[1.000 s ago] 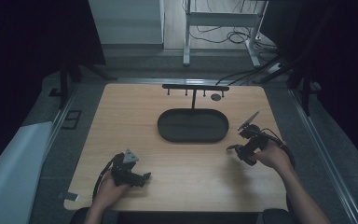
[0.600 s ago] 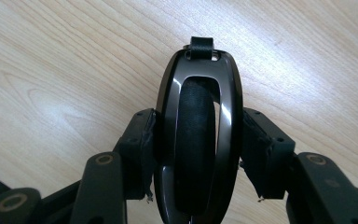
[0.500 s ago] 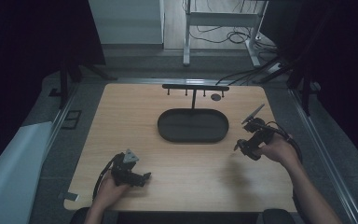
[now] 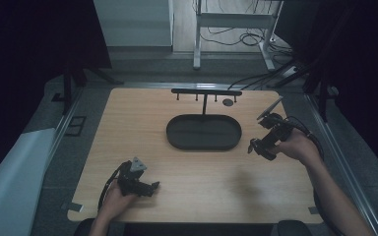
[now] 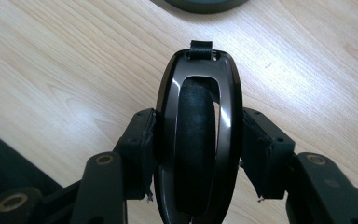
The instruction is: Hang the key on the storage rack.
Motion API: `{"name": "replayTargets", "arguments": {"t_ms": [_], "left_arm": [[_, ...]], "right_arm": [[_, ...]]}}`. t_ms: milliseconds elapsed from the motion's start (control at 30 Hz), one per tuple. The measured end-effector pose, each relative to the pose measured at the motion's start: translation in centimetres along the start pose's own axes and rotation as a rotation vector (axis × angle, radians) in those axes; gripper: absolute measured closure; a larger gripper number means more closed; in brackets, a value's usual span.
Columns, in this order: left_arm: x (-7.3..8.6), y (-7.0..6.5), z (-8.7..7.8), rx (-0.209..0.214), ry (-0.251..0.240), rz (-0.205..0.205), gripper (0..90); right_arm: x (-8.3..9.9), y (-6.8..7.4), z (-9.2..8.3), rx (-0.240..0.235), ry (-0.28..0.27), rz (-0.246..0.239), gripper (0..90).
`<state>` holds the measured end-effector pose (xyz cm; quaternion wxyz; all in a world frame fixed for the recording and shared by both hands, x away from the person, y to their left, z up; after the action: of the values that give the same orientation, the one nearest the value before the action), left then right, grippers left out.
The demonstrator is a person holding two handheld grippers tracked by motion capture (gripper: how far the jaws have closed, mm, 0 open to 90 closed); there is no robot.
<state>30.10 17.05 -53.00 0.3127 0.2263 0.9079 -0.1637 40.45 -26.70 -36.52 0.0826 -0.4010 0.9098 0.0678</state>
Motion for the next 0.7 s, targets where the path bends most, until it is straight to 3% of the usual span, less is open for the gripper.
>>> {"name": "replayTargets", "arguments": {"t_ms": [700], "left_arm": [[0.0,0.0,0.0,0.003,0.004,0.001,0.0]], "right_arm": [[-5.0,-0.8,-5.2,-0.013,-0.044,0.014,49.0]]}}
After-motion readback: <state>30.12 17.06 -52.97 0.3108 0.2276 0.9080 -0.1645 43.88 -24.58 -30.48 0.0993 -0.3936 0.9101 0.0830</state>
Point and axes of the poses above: each handheld gripper's, and its own axes: z roughly forward along the jaws, x roughly out of its underside, y roughly to its left, the point moved 1 cm from there along z, roughly forward along the jaws, and after that the axes turned 11 degrees about -z, right-handed, at the moved point
